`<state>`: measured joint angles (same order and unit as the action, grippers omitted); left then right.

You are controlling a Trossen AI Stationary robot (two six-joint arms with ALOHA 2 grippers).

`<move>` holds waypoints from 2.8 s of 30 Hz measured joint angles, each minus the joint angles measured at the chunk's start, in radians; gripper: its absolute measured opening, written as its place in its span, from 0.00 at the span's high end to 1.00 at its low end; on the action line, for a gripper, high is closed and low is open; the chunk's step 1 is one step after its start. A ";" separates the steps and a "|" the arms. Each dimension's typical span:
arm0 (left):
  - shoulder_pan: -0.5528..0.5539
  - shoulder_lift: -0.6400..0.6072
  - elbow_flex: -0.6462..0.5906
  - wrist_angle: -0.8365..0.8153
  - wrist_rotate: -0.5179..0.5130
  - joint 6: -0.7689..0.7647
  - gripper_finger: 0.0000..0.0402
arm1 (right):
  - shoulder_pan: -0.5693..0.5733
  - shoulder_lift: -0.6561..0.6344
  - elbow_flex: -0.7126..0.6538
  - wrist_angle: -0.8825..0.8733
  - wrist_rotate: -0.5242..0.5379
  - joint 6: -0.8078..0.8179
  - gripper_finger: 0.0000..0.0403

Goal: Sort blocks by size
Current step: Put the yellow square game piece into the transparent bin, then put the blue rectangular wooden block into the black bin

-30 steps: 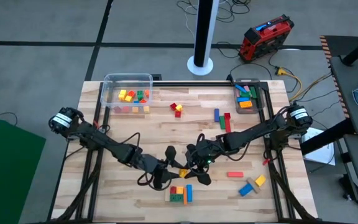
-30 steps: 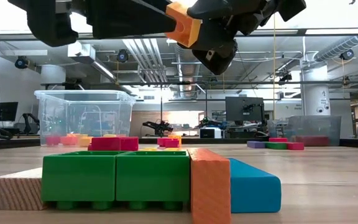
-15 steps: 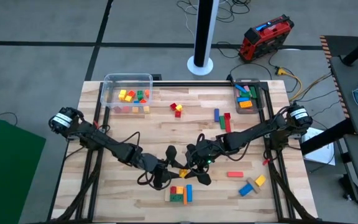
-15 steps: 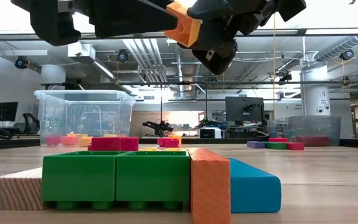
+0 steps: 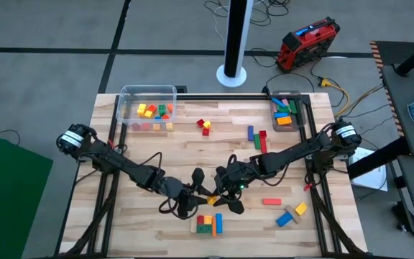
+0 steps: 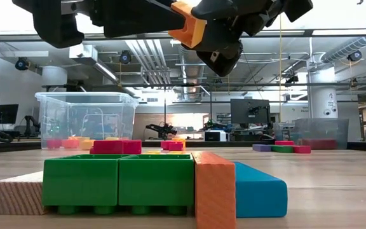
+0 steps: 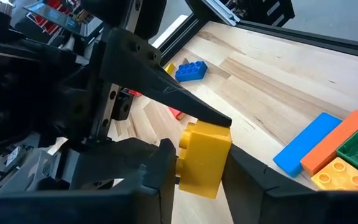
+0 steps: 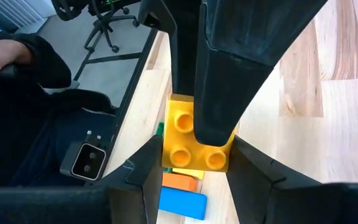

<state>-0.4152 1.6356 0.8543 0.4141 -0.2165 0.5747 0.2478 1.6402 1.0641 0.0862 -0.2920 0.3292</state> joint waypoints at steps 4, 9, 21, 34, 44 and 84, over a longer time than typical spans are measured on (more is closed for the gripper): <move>0.000 -0.001 0.000 0.000 -0.001 -0.001 0.79 | -0.004 0.000 0.000 0.000 0.000 0.000 0.64; -0.002 -0.001 0.000 -0.006 -0.010 -0.017 0.80 | -0.013 0.000 0.000 0.001 0.004 -0.004 0.54; -0.005 -0.015 0.000 -0.138 -0.095 -0.099 0.80 | -0.044 -0.021 0.000 -0.062 0.003 -0.015 0.43; 0.076 -0.220 0.000 -0.705 -0.546 -0.448 0.80 | -0.057 -0.066 0.000 -0.183 0.141 -0.019 0.42; 0.527 -0.465 0.000 -1.070 -0.623 -0.742 0.80 | -0.056 -0.066 -0.001 -0.177 0.198 -0.016 0.44; 0.429 -0.481 -0.012 -1.036 -0.639 -0.921 0.61 | -0.079 -0.066 -0.064 -0.185 0.556 0.091 0.47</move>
<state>0.0134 1.1549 0.8425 -0.6224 -0.8551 -0.3464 0.1689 1.5745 1.0006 -0.0991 0.2644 0.4204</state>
